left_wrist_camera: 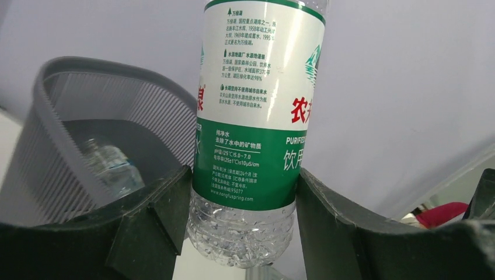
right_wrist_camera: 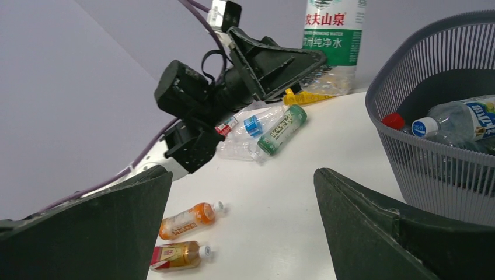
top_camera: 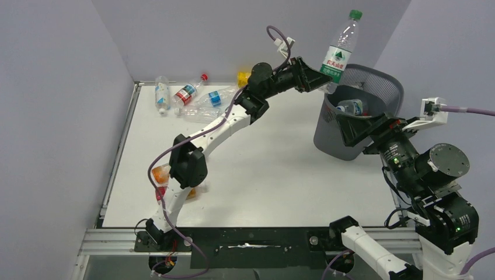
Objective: Put the plastic bottles in the bin
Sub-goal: Place the plastic bottle in the trash bin.
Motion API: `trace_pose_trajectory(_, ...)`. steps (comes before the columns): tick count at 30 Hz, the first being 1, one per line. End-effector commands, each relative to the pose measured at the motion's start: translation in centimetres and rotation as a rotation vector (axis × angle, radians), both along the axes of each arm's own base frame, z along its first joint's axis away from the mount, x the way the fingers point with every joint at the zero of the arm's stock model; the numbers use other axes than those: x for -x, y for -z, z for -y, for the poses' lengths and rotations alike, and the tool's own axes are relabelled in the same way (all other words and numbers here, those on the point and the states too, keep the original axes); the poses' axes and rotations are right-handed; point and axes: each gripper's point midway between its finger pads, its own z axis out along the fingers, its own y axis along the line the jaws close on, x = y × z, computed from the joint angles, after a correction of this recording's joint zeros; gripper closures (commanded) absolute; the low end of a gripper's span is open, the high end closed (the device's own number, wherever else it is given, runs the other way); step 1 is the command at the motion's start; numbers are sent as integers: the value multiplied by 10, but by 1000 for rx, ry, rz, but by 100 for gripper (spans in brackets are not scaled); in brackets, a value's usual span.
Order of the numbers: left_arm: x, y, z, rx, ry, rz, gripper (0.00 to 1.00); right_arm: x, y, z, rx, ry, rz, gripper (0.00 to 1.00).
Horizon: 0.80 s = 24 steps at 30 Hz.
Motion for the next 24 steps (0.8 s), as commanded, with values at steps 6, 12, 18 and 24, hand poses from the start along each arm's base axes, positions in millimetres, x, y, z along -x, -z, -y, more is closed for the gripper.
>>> trace_pose_trajectory(6,22,-35,40,247,132,-39,51,20,-24,13,5,20,77,2)
trace_pose_trajectory(12,14,-10,55,193,93,-117,36,19,-21,11,9,13,68,2)
trace_pose_trajectory(18,6,6,58,73,61,-126,18,14,-16,6,9,-1,57,2)
trace_pose_trajectory(24,6,6,50,33,62,-114,17,8,-10,1,4,-12,44,2)
